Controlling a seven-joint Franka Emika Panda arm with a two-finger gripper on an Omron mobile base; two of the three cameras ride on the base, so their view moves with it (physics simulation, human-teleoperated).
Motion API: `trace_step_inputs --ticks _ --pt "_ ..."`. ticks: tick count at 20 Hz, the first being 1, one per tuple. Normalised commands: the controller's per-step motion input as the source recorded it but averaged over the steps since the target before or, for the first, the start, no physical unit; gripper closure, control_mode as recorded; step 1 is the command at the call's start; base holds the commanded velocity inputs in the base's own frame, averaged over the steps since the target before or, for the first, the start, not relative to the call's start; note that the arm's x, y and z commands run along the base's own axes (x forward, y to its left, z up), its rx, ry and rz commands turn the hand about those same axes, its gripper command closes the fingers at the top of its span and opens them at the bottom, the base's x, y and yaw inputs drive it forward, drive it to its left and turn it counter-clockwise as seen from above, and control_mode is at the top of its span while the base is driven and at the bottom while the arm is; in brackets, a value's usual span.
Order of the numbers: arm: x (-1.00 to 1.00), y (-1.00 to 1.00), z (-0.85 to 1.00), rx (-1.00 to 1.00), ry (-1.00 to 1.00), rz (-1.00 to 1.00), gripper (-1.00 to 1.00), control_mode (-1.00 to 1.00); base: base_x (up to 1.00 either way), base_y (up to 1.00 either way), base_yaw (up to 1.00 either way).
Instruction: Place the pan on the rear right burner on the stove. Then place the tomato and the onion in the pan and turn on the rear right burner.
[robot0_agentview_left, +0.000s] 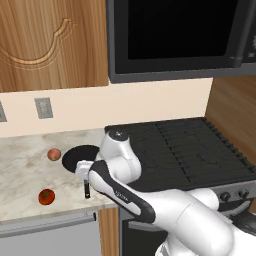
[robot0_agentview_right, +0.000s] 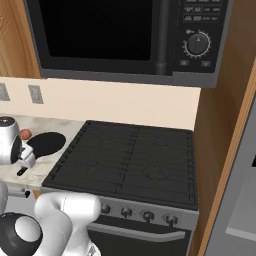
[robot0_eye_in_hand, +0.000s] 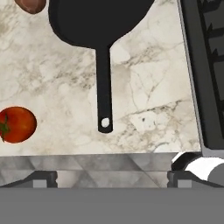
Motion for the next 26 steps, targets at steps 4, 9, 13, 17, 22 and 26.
trace_step_inputs --ticks 4,9,13,17,22,26 --pt "0.22 0.00 0.00 -0.07 0.01 0.01 -1.00 -1.00 0.00 0.00 0.00" --pt "0.18 0.00 0.00 -0.02 0.01 0.01 -1.00 -1.00 0.00 0.00 0.00" --pt "0.26 0.00 -0.02 0.00 0.00 0.00 -1.00 -1.00 0.00 0.00 0.00" --pt "0.26 0.01 -0.08 0.00 0.00 0.00 -1.00 -1.00 0.00 0.00 0.00" --pt "0.08 0.10 -0.11 0.00 0.00 0.00 -1.00 -1.00 0.00 0.00 0.00" --pt "0.00 0.16 -0.22 0.00 0.00 0.00 -1.00 -1.00 0.00 0.00 0.00"
